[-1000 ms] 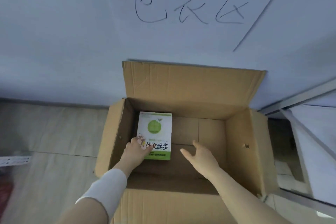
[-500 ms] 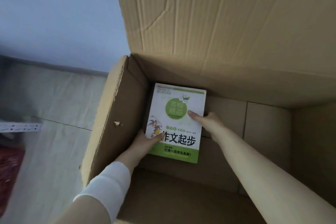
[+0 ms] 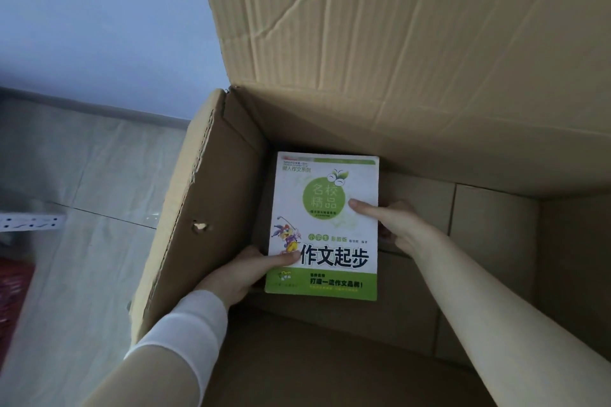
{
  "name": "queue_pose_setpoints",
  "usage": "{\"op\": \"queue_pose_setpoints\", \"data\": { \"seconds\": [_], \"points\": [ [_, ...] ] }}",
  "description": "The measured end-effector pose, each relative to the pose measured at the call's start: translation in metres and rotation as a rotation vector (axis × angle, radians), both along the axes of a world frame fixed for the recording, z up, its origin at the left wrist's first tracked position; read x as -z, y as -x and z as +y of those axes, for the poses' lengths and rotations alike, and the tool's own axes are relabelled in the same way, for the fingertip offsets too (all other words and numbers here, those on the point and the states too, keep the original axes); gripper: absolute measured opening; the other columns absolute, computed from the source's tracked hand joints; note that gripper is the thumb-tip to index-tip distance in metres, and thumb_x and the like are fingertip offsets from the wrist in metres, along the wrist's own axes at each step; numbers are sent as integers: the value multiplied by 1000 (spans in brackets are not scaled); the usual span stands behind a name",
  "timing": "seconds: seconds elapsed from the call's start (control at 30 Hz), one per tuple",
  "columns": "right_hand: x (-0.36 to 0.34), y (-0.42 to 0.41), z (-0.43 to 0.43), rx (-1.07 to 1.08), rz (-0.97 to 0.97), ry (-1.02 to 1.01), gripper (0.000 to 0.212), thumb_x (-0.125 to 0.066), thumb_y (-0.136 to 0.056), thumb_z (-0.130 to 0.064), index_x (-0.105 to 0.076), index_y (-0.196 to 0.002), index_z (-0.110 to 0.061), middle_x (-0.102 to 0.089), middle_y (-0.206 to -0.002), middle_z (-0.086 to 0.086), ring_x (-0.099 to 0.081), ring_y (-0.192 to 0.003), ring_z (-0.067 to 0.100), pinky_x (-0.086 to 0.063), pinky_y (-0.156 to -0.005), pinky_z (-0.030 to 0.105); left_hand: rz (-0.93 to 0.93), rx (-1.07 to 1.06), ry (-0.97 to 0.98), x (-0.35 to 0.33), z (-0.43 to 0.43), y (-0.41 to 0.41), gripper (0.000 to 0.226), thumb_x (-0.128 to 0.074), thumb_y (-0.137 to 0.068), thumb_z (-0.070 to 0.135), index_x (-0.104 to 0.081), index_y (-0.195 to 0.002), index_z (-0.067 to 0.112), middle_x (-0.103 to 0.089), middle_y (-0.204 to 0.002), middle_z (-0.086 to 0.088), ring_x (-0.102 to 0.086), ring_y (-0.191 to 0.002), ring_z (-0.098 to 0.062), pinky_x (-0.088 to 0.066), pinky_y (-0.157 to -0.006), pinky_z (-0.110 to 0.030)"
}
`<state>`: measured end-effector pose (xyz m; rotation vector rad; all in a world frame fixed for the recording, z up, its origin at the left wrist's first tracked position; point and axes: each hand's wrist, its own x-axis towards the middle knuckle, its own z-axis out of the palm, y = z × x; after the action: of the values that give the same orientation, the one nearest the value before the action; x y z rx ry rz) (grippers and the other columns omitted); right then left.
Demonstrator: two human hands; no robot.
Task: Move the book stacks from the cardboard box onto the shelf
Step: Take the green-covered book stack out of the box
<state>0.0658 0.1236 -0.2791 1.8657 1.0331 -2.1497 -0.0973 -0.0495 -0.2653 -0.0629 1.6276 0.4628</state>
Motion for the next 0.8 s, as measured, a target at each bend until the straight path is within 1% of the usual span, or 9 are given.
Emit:
{"op": "queue_pose_setpoints", "data": {
  "seconds": [0.07,0.13,0.2,0.27,0.37,0.43,0.5,0.67,0.8],
  "points": [
    [-2,-5,2,-27,19,10,25,-78,-70,-23,-63,-81,-8,-69,-77,4,-63,-77,17,-50,-76,31,-34,34,-18,-5,0,-3,30,-73,-79,22,-66,-107,15,-73,-102,-2,-67,-93,-14,-49,-78,-24],
    [-7,-10,3,-30,51,34,33,-78,-70,-23,-65,-94,-6,-72,-87,9,-67,-85,23,-52,-88,39,-58,57,-48,-8,-2,-5,37,-74,-77,24,-65,-112,14,-73,-108,-2,-67,-100,-16,-49,-93,-30],
    [-17,-16,3,-11,77,44,32,-76,-73,-22,-64,-99,-7,-72,-96,12,-68,-93,27,-51,-92,43,-68,70,-83,-14,-3,-9,45,-75,-76,24,-63,-118,13,-72,-113,-3,-67,-106,-18,-46,-102,-35],
    [-32,-24,1,6,104,24,27,-72,-77,-21,-64,-99,-9,-72,-97,11,-68,-92,26,-53,-89,43,-64,61,-124,-26,-3,-14,48,-77,-75,24,-63,-119,11,-72,-113,-4,-67,-106,-18,-47,-102,-37],
    [-67,-37,-1,66,107,-31,15,-68,-80,-19,-63,-93,-13,-75,-77,0,-67,-78,18,-53,-79,35,-24,77,-186,-59,1,-22,62,-83,-59,37,-66,-113,13,-74,-109,-2,-69,-103,-17,-49,-100,-39],
    [-99,-46,-4,114,95,-57,13,-69,-79,-20,-63,-89,-14,-75,-72,-3,-67,-79,16,-50,-85,35,39,102,-228,-90,3,-28,73,-82,-48,47,-66,-112,13,-75,-106,0,-71,-99,-15,-51,-98,-38],
    [-140,-55,-10,154,73,-83,16,-71,-77,-21,-65,-88,-11,-74,-81,0,-66,-86,16,-45,-95,34,87,124,-251,-126,2,-34,77,-81,-47,50,-64,-113,13,-74,-105,1,-71,-97,-14,-53,-95,-38],
    [-266,-75,-41,177,120,-169,14,-68,-78,-16,-65,-88,-6,-71,-90,6,-65,-86,19,-44,-95,35,115,137,-323,-238,-22,-47,53,-81,-70,32,-59,-114,13,-72,-107,0,-70,-96,-15,-55,-90,-35],
    [-347,-83,-76,128,188,-231,32,-71,-62,-21,-66,-92,-9,-74,-86,3,-65,-90,23,-45,-95,39,160,90,-394,-317,-64,-55,38,-79,-72,31,-54,-100,25,-70,-101,6,-69,-87,-10,-55,-72,-23]
  ]
}}
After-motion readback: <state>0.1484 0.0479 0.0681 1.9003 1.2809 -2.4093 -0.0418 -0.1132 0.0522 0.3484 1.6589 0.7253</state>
